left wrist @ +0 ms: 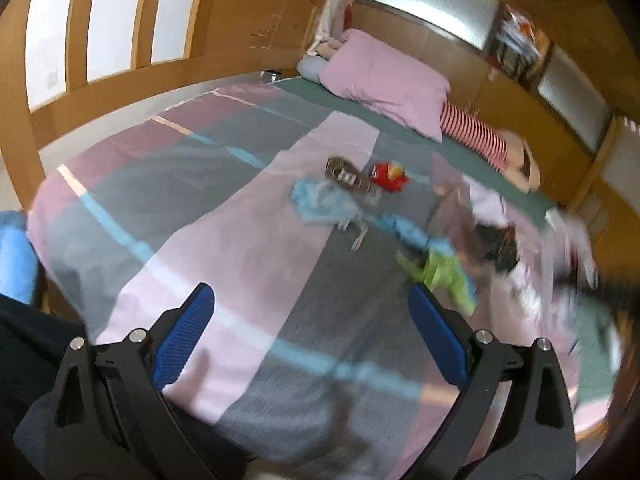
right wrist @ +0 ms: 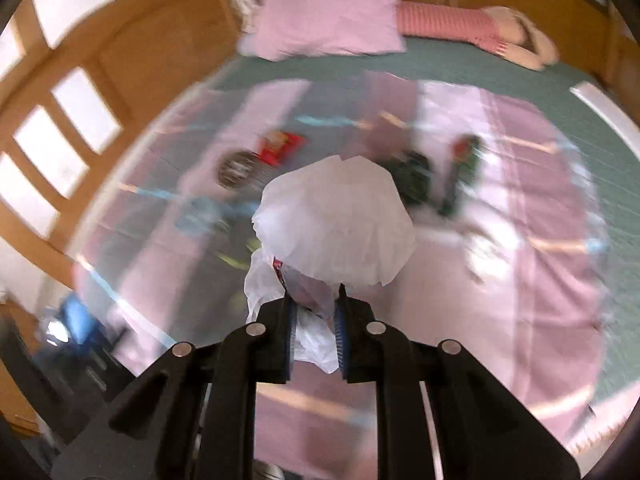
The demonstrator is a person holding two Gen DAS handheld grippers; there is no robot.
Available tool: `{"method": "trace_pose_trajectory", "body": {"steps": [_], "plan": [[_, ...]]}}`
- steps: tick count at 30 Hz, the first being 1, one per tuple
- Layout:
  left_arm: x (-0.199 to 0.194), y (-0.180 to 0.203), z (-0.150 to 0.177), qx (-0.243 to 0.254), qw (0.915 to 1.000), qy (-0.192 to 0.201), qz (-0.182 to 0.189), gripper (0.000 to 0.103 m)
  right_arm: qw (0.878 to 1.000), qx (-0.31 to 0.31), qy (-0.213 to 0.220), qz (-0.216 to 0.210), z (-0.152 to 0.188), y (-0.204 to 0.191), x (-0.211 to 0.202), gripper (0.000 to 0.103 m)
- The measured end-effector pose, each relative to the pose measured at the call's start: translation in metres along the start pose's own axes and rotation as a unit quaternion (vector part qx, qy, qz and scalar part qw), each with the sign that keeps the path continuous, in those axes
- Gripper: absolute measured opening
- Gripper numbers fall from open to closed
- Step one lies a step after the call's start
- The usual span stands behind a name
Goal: Collect trash
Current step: 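Grasp the green paper with the left tool while the right tool holds the plastic bag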
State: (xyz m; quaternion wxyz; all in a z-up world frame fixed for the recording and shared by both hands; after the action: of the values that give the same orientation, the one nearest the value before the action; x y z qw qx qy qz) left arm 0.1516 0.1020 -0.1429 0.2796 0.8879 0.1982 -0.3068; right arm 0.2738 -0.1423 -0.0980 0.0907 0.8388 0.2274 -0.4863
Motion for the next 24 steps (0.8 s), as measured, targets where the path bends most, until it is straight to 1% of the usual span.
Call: {"method": "trace_pose_trajectory", "body": {"steps": [1,2,3,4,5,6,7,8,9,11,12,13,15,16,17,18,19,22,24], "plan": [[0.01,0.011,-0.011,-0.003,0.9996,-0.011,0.028,0.097,1.0,0.002,-0.011,0.014,0.011,0.007,0.003,0.018],[0.019,0.022,-0.018,0.006,0.9987,-0.02,0.046,0.098,0.999,0.007,-0.032,0.039,0.028,0.017,0.009,0.018],[0.029,0.034,-0.022,0.021,0.9975,-0.031,0.061,0.098,0.998,0.011,-0.045,0.052,0.039,0.023,0.012,0.019],[0.044,0.051,-0.026,0.05,0.995,-0.045,0.074,0.098,0.996,0.019,-0.057,0.063,0.05,0.031,0.018,0.03],[0.056,0.067,-0.027,0.08,0.9925,-0.05,0.078,0.098,0.995,0.031,-0.064,0.068,0.059,0.037,0.023,0.038],[0.065,0.079,-0.025,0.102,0.9904,-0.05,0.079,0.098,0.994,0.043,-0.067,0.072,0.067,0.044,0.026,0.058],[0.08,0.095,-0.02,0.135,0.9856,-0.059,0.084,0.098,0.993,0.06,-0.062,0.076,0.074,0.052,0.026,0.066],[0.089,0.103,-0.016,0.149,0.9822,-0.07,0.09,0.098,0.993,0.069,-0.057,0.077,0.079,0.057,0.024,0.072],[0.1,0.112,-0.01,0.164,0.9778,-0.087,0.097,0.098,0.993,0.079,-0.052,0.077,0.084,0.063,0.023,0.073],[0.112,0.12,-0.003,0.182,0.9747,-0.092,0.092,0.098,0.991,0.099,-0.049,0.074,0.088,0.069,0.022,0.076],[0.118,0.124,0.001,0.198,0.9724,-0.091,0.083,0.097,0.99,0.11,-0.048,0.07,0.089,0.073,0.022,0.077],[0.124,0.127,0.004,0.213,0.97,-0.094,0.07,0.093,0.99,0.119,-0.046,0.065,0.09,0.075,0.021,0.078],[0.135,0.127,0.008,0.219,0.967,-0.116,0.059,0.056,0.99,0.123,-0.04,0.058,0.086,0.076,0.022,0.079],[0.141,0.122,0.009,0.199,0.967,-0.143,0.07,0.052,0.99,0.123,-0.038,0.058,0.084,0.074,0.022,0.082],[0.143,0.119,0.01,0.181,0.9679,-0.156,0.077,0.039,0.99,0.12,-0.036,0.059,0.082,0.072,0.024,0.084],[0.143,0.115,0.011,0.169,0.9685,-0.164,0.082,0.029,0.991,0.117,-0.036,0.061,0.08,0.068,0.025,0.086],[0.141,0.112,0.01,0.161,0.9696,-0.162,0.089,0.026,0.991,0.113,-0.038,0.065,0.077,0.064,0.03,0.086],[0.128,0.11,0.008,0.177,0.9709,-0.14,0.079,0.025,0.99,0.102,-0.054,0.084,0.072,0.054,0.047,0.086],[0.114,0.107,0.008,0.176,0.9714,-0.131,0.09,0.025,0.988,0.107,-0.063,0.092,0.07,0.051,0.056,0.086]]}}
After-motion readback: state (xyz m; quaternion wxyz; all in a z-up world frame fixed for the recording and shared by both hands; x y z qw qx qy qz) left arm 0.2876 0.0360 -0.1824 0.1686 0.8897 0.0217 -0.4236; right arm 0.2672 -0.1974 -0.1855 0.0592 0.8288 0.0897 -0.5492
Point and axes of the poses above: each gripper's, at about its wrist camera, not at the fingertips, and x roughly the way its jaws point, y to its right, z to its underside, the point moved 2 cm from there along x, roughly the way its jaws point, and after that the axes turned 6 degrees about -x, right-handed, at the moved point
